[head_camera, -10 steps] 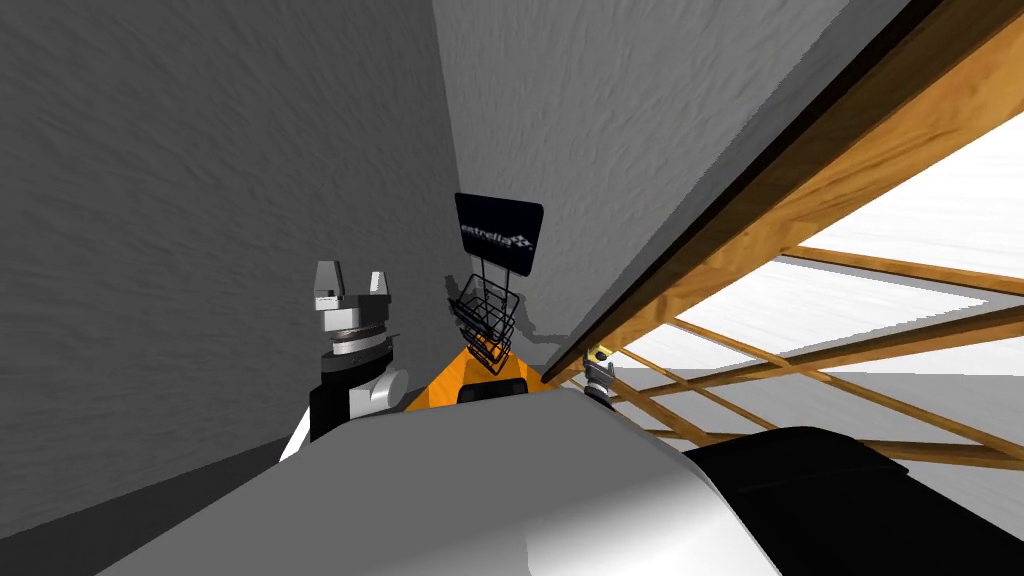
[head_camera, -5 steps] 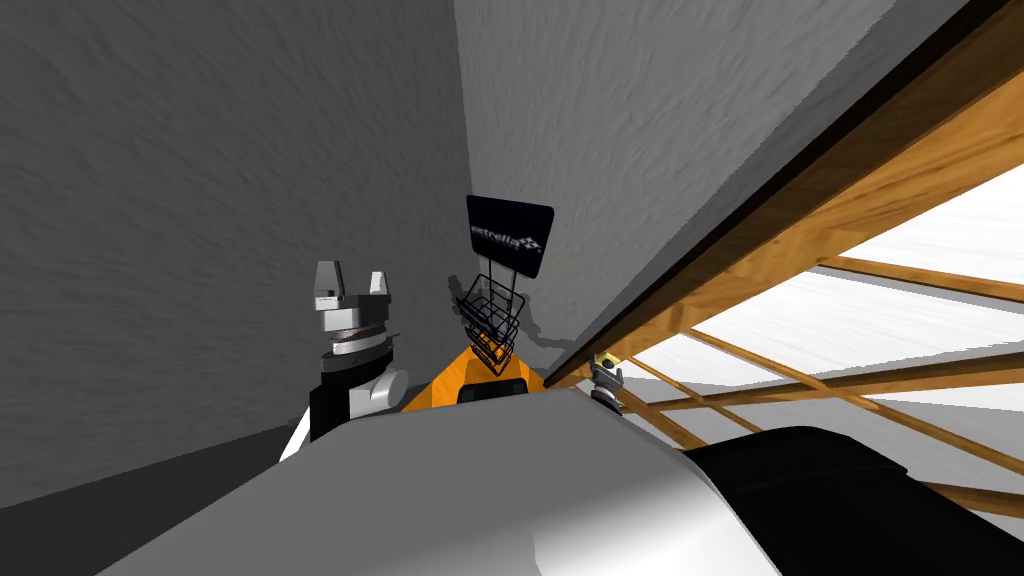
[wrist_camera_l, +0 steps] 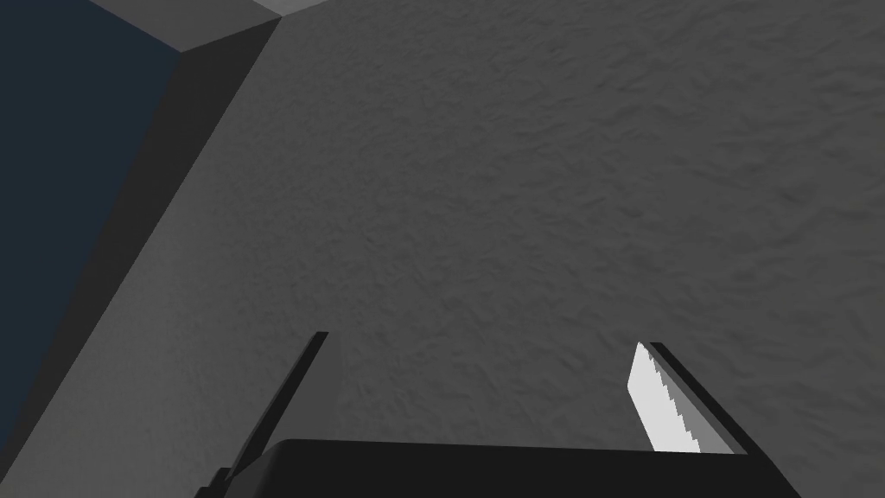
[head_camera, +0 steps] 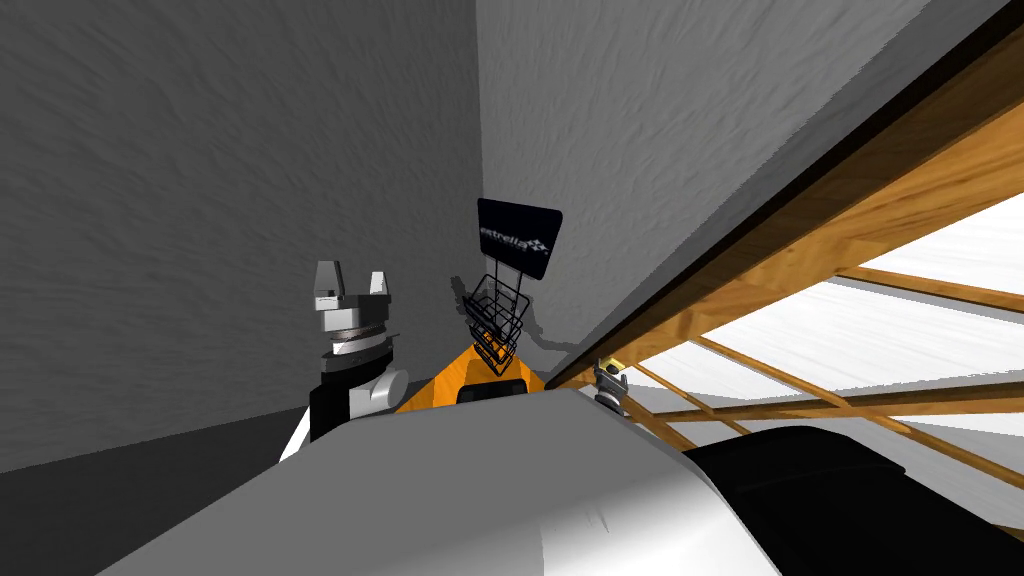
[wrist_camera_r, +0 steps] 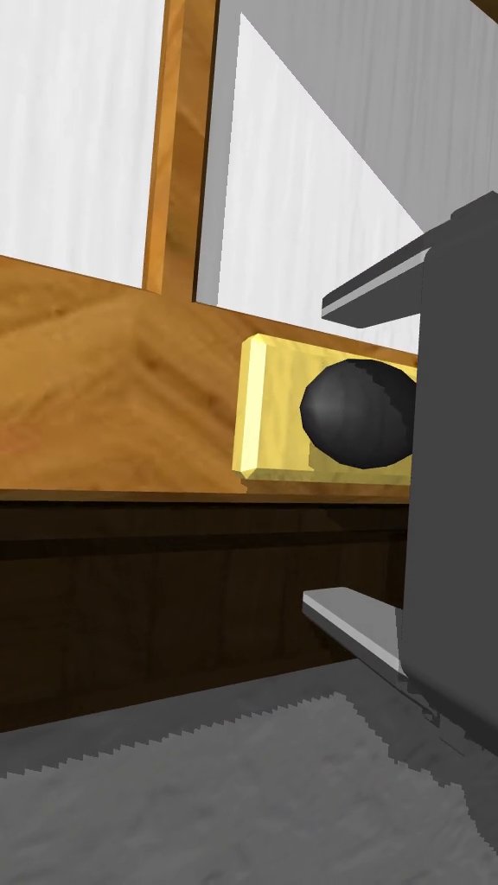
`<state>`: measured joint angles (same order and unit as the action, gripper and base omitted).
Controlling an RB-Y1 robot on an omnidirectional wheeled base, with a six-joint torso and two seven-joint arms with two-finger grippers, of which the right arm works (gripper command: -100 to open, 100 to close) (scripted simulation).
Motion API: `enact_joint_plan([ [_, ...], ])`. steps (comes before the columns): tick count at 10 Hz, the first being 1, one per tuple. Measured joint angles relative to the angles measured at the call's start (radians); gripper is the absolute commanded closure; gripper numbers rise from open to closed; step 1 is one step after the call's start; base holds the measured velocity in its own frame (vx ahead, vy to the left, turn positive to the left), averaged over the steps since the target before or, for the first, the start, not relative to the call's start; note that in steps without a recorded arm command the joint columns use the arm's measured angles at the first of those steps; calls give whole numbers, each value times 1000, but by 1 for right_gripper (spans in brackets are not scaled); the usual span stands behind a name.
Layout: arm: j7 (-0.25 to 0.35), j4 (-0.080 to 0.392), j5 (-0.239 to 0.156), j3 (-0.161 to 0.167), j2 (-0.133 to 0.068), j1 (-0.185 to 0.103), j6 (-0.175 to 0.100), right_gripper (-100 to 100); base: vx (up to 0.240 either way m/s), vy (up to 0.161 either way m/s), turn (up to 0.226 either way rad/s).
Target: Pull the door open
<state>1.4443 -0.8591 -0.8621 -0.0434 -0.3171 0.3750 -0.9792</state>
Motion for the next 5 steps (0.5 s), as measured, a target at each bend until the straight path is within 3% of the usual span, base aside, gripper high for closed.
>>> enact_joint_plan([
  [5,-4,-1,-3,-4,-4,4,-4,100,-3,-5,-8],
])
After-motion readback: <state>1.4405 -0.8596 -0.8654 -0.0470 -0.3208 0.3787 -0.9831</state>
